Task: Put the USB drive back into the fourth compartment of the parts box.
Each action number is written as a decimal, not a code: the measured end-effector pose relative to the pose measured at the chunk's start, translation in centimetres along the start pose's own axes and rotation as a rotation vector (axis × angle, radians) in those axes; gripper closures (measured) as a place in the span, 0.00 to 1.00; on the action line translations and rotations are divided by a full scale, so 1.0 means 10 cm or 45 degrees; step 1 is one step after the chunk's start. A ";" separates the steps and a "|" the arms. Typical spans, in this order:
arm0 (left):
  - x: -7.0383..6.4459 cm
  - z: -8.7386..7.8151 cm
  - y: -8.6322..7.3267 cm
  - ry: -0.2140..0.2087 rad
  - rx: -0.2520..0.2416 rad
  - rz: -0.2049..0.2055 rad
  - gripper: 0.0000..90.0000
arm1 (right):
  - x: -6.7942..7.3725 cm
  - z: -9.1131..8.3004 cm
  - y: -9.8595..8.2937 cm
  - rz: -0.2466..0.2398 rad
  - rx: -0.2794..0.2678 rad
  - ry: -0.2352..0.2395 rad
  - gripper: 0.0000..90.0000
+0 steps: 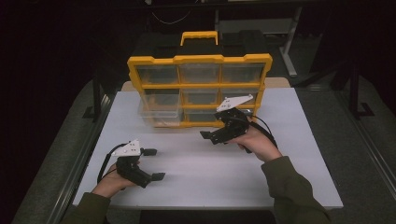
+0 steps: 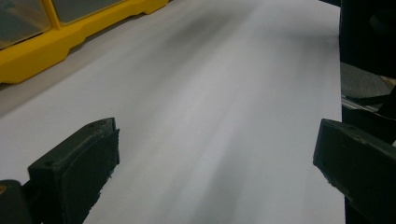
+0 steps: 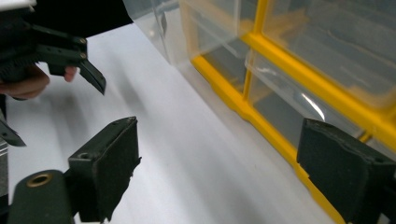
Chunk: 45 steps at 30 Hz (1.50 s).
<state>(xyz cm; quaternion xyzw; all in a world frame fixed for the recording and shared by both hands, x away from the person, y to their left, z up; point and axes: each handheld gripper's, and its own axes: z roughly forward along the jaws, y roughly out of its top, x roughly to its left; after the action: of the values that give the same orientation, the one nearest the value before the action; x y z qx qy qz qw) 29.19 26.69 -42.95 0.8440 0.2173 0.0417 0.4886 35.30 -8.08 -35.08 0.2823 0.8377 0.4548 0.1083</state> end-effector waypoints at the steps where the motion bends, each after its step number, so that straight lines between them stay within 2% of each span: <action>1: 0.00 0.00 0.00 0.000 0.000 -0.001 0.00 | 0.00 0.01 -0.09 0.008 0.000 -0.006 0.11; 11: -0.01 0.00 0.00 0.001 0.001 0.001 0.00 | -0.05 0.02 -0.53 0.071 -0.016 -0.048 0.06; 18: -0.01 -0.01 0.00 0.003 0.002 0.004 0.00 | -0.06 0.01 -0.79 0.098 0.008 -0.047 0.02; 25: -0.02 -0.01 0.00 0.002 0.004 0.004 0.00 | -0.03 -0.07 -0.93 0.112 -0.007 -0.013 0.00; 32: -0.01 -0.02 -0.01 0.003 0.002 0.006 0.00 | -0.04 -0.15 -1.05 0.134 -0.012 -0.029 0.00; 35: -0.01 -0.01 -0.01 0.003 0.005 0.004 0.00 | -0.05 -0.22 -1.14 0.160 -0.035 -0.042 0.00; 45: -0.01 -0.01 -0.01 0.002 0.004 0.003 0.00 | -0.07 -0.34 -1.29 0.171 -0.044 -0.056 0.00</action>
<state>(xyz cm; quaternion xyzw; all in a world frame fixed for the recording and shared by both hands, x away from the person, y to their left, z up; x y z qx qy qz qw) 29.03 26.75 -42.94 0.8450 0.2166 0.0426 0.4870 29.50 -16.37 -43.83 0.3457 0.8064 0.4691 0.1007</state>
